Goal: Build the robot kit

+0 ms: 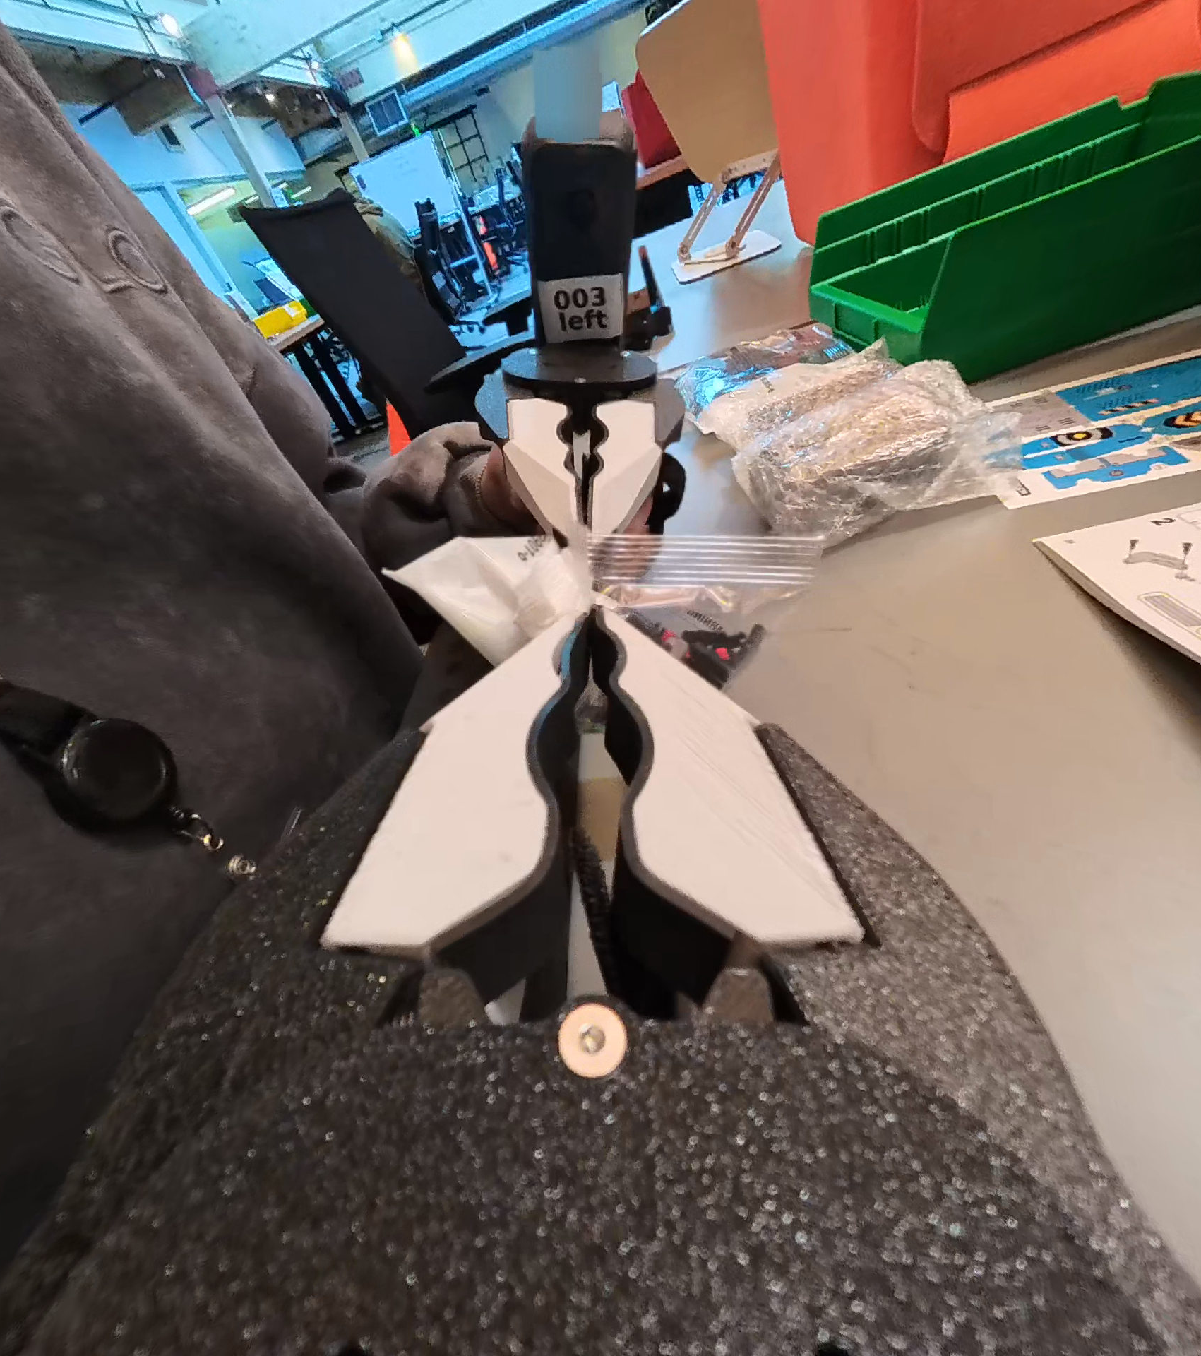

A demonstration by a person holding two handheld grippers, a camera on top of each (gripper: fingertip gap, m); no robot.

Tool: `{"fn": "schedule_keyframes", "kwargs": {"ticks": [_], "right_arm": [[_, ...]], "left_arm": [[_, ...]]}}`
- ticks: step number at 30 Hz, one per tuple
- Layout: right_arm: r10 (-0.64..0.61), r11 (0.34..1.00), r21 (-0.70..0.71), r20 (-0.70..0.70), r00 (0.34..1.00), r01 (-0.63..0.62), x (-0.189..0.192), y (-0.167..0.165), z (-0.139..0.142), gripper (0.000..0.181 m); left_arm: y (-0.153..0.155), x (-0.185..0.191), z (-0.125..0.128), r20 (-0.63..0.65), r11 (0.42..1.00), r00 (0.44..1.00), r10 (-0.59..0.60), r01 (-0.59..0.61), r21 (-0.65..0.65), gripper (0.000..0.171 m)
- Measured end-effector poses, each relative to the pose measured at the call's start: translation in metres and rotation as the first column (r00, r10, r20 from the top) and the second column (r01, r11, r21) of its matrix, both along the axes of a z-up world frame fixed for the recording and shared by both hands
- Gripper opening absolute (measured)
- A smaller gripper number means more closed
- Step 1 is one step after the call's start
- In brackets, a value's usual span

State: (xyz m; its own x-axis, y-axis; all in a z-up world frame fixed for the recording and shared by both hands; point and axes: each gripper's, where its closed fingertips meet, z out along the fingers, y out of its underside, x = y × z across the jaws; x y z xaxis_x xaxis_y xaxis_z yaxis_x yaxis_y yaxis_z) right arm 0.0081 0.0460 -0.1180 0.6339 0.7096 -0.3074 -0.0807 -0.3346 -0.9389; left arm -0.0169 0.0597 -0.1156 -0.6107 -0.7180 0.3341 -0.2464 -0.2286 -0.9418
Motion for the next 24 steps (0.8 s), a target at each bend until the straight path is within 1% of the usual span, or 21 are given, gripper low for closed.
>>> {"fn": "schedule_keyframes", "kwargs": {"ticks": [4,8,9,10,11,12,13,14,15,16,17,18,21,22,23,24], "right_arm": [[-0.003,1.000,-0.001,-0.006,1.000,0.003,0.003,-0.001,0.000,0.000],[-0.020,1.000,0.012,-0.016,1.000,0.020,0.008,-0.002,0.003,0.000],[-0.071,0.996,0.051,-0.079,0.994,0.075,0.026,-0.004,0.016,0.000],[-0.132,0.984,0.094,-0.192,0.973,0.152,0.058,-0.013,0.035,0.000],[-0.196,0.967,0.118,-0.223,0.955,0.226,0.081,-0.019,0.042,0.000],[-0.205,0.973,0.079,-0.115,0.972,0.215,0.073,-0.014,0.024,0.000],[-0.118,0.993,-0.018,-0.010,0.993,0.117,0.043,-0.008,-0.001,0.000],[-0.043,0.995,-0.089,0.019,0.999,0.044,0.020,-0.002,-0.016,0.000],[-0.033,0.991,-0.131,0.025,0.999,0.036,0.013,0.004,-0.022,0.000],[-0.050,0.992,-0.120,-0.017,0.999,0.048,0.016,0.008,-0.015,0.000],[-0.045,0.996,-0.080,-0.080,0.996,0.038,0.022,0.005,0.000,0.000],[-0.056,0.997,-0.048,-0.082,0.995,0.053,0.030,0.003,0.007,0.000],[-0.075,0.997,0.025,0.014,0.997,0.075,0.037,0.007,0.018,0.002],[-0.070,0.997,0.020,0.052,0.996,0.069,0.033,0.011,0.018,0.021],[-0.044,0.999,0.002,0.097,0.994,0.044,0.025,0.013,0.013,0.025],[-0.021,1.000,-0.004,0.137,0.990,0.022,0.017,0.015,0.009,0.025]], "left_arm": [[0.001,0.001,-0.001,-0.004,1.000,1.000,0.005,-0.005,0.002,0.000],[0.006,-0.001,0.002,0.013,1.000,1.000,0.018,-0.017,-0.022,0.000],[0.024,-0.007,0.014,0.063,0.992,0.996,0.066,-0.059,-0.108,0.000],[0.056,-0.019,0.032,0.128,0.958,0.980,0.152,-0.114,-0.264,0.000],[0.077,-0.026,0.038,0.153,0.925,0.964,0.218,-0.154,-0.346,0.000],[0.059,-0.022,0.032,0.134,0.955,0.977,0.164,-0.124,-0.268,0.000],[0.025,-0.009,0.013,0.065,0.994,0.995,0.079,-0.074,-0.079,0.000],[0.006,0.002,0.000,0.027,0.998,0.998,0.049,-0.051,0.042,0.000],[0.007,0.008,-0.004,0.004,0.996,0.998,0.067,-0.067,0.061,0.000],[0.014,0.007,0.000,0.012,0.996,0.996,0.084,-0.084,0.024,0.000],[0.021,0.002,0.007,0.040,0.995,0.994,0.099,-0.098,-0.023,0.000],[0.025,-0.001,0.010,0.052,0.993,0.993,0.108,-0.106,-0.043,0.000],[0.016,0.000,0.006,0.044,0.996,0.995,0.089,-0.089,0.003,0.000],[0.014,0.002,0.003,0.028,0.996,0.996,0.083,-0.084,0.021,0.000],[0.012,0.002,0.002,0.023,0.997,0.997,0.074,-0.075,0.024,0.000],[0.012,0.002,0.002,0.021,0.997,0.997,0.071,-0.071,0.020,0.000]]}}
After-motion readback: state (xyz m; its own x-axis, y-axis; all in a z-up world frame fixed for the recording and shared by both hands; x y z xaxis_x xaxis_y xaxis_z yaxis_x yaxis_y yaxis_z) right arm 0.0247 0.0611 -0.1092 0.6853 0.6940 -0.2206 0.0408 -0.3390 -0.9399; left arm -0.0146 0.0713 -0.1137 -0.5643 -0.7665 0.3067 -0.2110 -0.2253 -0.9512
